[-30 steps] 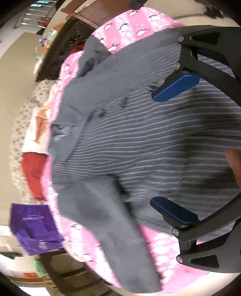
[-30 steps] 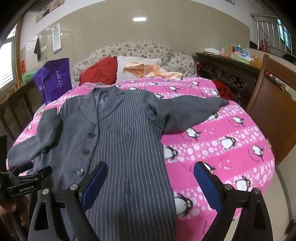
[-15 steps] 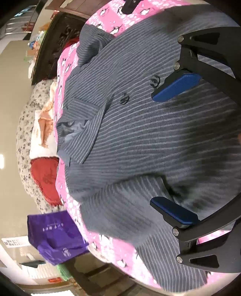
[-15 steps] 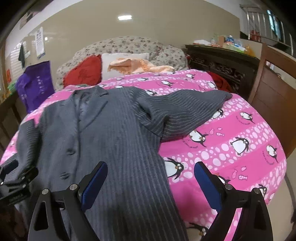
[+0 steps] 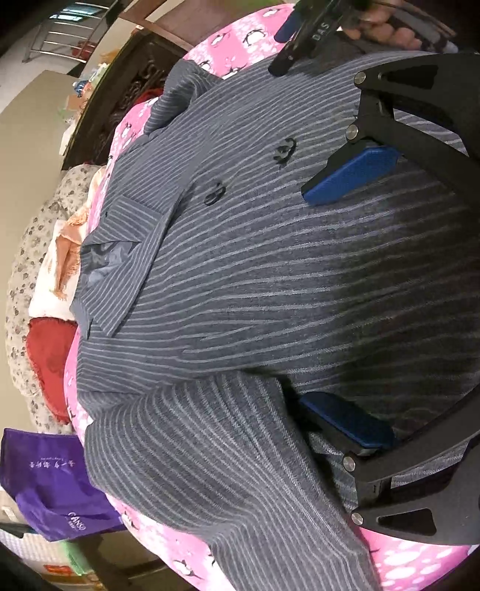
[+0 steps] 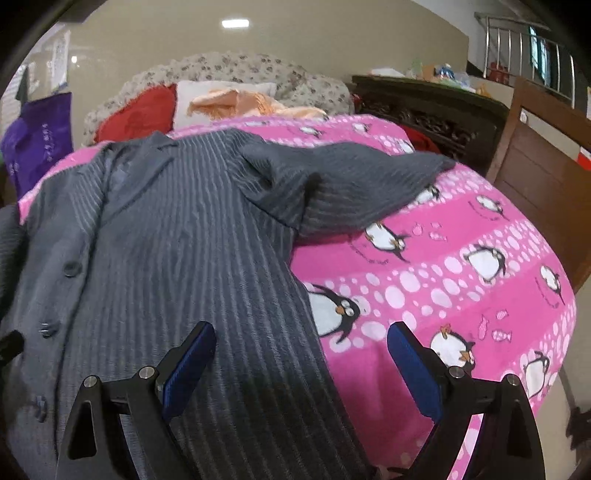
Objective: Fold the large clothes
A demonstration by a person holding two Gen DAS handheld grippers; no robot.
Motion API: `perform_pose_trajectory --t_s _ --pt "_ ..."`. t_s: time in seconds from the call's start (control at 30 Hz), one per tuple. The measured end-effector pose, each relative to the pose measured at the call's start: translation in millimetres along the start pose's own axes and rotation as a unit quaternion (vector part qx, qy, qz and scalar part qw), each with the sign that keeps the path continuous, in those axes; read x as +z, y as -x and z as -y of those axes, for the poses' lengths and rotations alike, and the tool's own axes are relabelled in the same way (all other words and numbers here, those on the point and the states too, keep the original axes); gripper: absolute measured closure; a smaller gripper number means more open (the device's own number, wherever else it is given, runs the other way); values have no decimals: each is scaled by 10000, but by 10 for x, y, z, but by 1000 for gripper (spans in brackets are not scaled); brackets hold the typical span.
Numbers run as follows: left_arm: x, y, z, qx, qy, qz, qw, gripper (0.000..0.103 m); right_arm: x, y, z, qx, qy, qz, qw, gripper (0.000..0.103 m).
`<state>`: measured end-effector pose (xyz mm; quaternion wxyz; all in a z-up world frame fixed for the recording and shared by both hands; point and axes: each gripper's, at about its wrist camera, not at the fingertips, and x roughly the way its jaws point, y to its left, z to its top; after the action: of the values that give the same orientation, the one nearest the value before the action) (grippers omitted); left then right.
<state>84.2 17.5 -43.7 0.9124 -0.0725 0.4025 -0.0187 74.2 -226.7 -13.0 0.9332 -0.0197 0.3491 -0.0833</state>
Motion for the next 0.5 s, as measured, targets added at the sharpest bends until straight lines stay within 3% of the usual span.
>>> perform_pose_trajectory --t_s 0.23,0.5 --pt "-27 -2 32 -87 -72 -20 9999 0 -10 -124 99 58 -199 -291 9994 10" --pt "-52 17 65 41 -206 -14 9998 0 -28 -117 19 -159 -26 -277 9995 10"
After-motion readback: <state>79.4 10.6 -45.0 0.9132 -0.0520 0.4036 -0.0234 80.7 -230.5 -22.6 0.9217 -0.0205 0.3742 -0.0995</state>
